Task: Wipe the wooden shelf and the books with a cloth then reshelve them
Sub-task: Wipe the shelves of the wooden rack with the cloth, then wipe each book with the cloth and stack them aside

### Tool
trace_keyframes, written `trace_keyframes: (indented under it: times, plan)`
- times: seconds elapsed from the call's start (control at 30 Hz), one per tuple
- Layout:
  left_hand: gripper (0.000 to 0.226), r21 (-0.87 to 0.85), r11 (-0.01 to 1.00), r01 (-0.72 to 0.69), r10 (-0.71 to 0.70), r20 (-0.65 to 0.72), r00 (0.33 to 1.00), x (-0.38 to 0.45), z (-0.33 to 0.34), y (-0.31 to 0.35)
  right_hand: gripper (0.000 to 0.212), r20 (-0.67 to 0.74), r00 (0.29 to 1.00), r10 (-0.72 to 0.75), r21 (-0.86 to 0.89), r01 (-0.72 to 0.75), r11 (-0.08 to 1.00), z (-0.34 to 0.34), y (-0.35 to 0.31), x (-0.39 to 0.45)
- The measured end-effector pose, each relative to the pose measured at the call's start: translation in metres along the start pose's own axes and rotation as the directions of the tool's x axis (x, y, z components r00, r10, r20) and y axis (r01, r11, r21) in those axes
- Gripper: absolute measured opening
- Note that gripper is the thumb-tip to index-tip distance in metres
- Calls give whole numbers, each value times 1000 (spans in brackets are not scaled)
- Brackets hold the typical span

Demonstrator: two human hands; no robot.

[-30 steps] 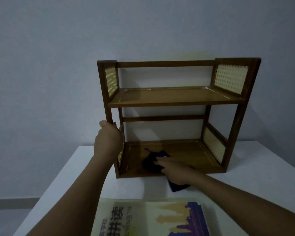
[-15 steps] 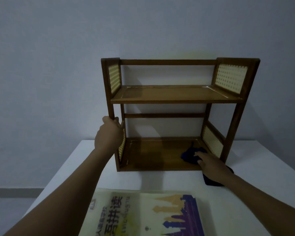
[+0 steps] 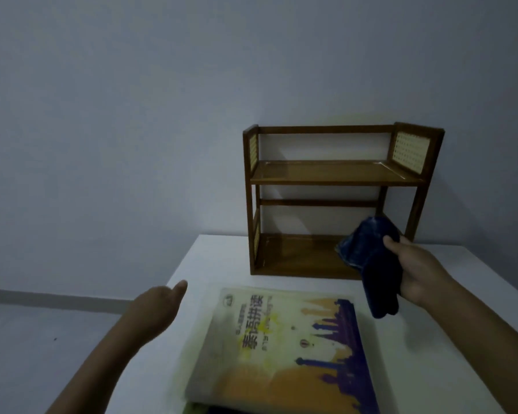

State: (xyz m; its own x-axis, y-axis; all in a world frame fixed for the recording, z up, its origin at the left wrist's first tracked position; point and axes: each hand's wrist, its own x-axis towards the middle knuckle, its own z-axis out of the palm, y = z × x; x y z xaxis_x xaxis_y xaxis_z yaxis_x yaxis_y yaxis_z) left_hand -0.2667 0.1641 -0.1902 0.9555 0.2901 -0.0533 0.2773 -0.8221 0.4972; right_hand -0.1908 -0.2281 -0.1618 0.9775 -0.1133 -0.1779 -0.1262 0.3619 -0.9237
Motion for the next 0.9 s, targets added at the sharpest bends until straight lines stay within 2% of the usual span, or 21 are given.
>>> trace_keyframes:
  times: [0.13,0.23,0.33,0.43,0.57,0.63,0.73,0.9]
  plan:
    - [54,-65,993,103,-108,-79,991,-63,34,-35,36,76,995,-71,-76,77,994,22,-1,-55]
    - [59,-180,975,133,-151,-94,984,-82,67,-44,36,62,990,-128,-319,141,937,41,16,-75]
    - [62,-200,972,123,-142,-83,986,-87,90,-38,34,124,945,-304,-620,313,720,60,45,-90]
    - [63,-123,982,143,-163,-167,972,-88,99,-30,32,241,902,-359,-765,404,502,74,79,-106]
    - [66,-79,982,170,-183,-221,958,-87,100,-25,31,422,881,-213,-816,471,334,82,120,-119]
    - [67,-107,979,174,-192,-193,962,-81,100,-24,35,512,853,-102,-830,522,198,84,136,-121]
    - [76,-111,977,184,-196,-118,973,-67,98,-25,43,551,832,61,-834,551,15,86,143,-120]
    - [84,-35,989,145,-147,-59,987,-45,94,-19,47,582,793,182,-794,602,-87,93,139,-112]
